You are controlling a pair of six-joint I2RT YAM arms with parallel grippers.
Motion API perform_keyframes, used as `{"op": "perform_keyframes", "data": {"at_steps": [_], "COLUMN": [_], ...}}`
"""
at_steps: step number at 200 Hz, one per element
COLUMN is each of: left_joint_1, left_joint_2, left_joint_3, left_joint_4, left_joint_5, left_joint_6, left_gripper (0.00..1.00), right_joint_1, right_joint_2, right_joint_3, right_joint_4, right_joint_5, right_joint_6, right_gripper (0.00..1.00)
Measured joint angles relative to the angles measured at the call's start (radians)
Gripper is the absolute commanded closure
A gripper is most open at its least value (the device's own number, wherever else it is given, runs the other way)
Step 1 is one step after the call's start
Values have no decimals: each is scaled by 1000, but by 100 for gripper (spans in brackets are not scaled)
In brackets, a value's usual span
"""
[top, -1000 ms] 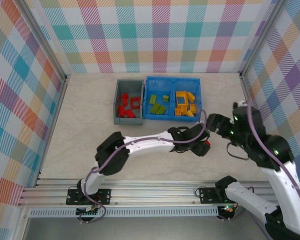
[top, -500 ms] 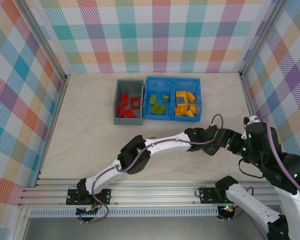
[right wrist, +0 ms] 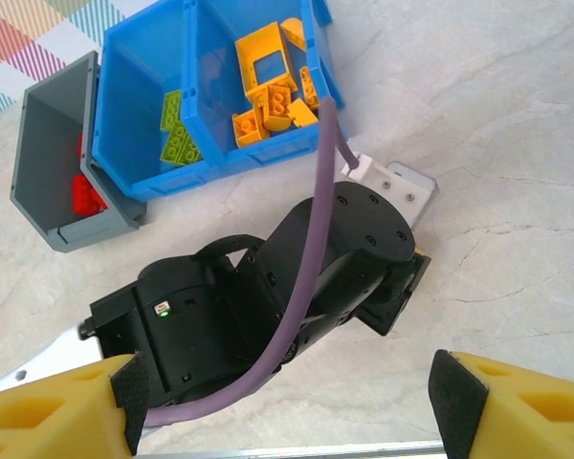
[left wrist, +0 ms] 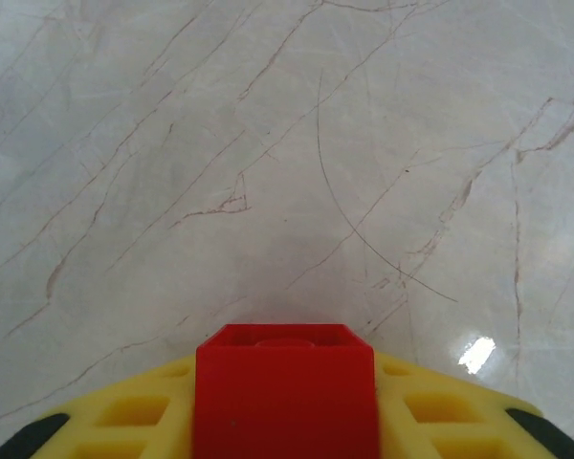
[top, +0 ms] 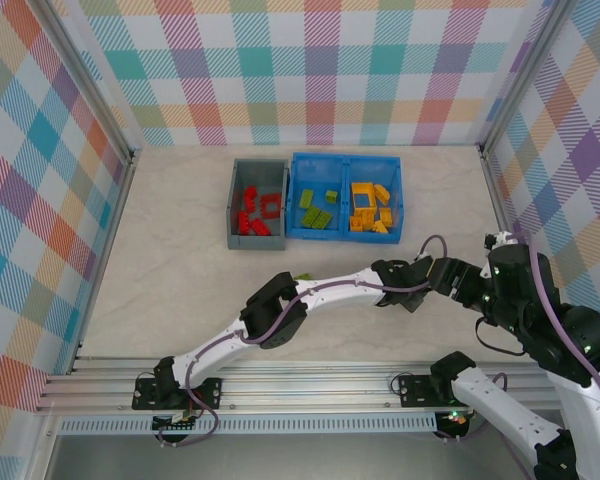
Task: Sort the legos into containers by color
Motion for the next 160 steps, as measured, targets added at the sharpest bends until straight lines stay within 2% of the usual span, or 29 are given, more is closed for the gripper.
{"op": "perform_keyframes", "data": {"at_steps": [18,41,83,102,123,140,160], "left_joint_1": [0,6,65,143,257,358,490], "left_joint_2": [-26,-135,-542,-754,-952,-1049,-1091], "left_joint_3": [-49,-214,-591,-738,-877,-947,-990], "left_joint_4": [31,54,95,112,108,87,54], "left_joint_5": [-10,-36,-56,-62,-65,-65,-42], "left_joint_6": [-5,-34,-132,-179,-219,-243,-264], "left_gripper": [67,67,67,67,67,67,66], "right_joint_1": [0,0,0,42,171,282,378], "right_joint_2": [0,3,75,153,260,354,449], "right_joint_3": [-3,-17,-68,-80,-75,-71,-71], "right_joint_4": [3,41,229,341,436,518,612], "right_joint_5": [-8,-63,-337,-438,-436,-429,-410], "right_joint_6": [-3,-36,-154,-192,-227,-241,-242], "right_gripper": [22,23,24,24,25,25,25]}}
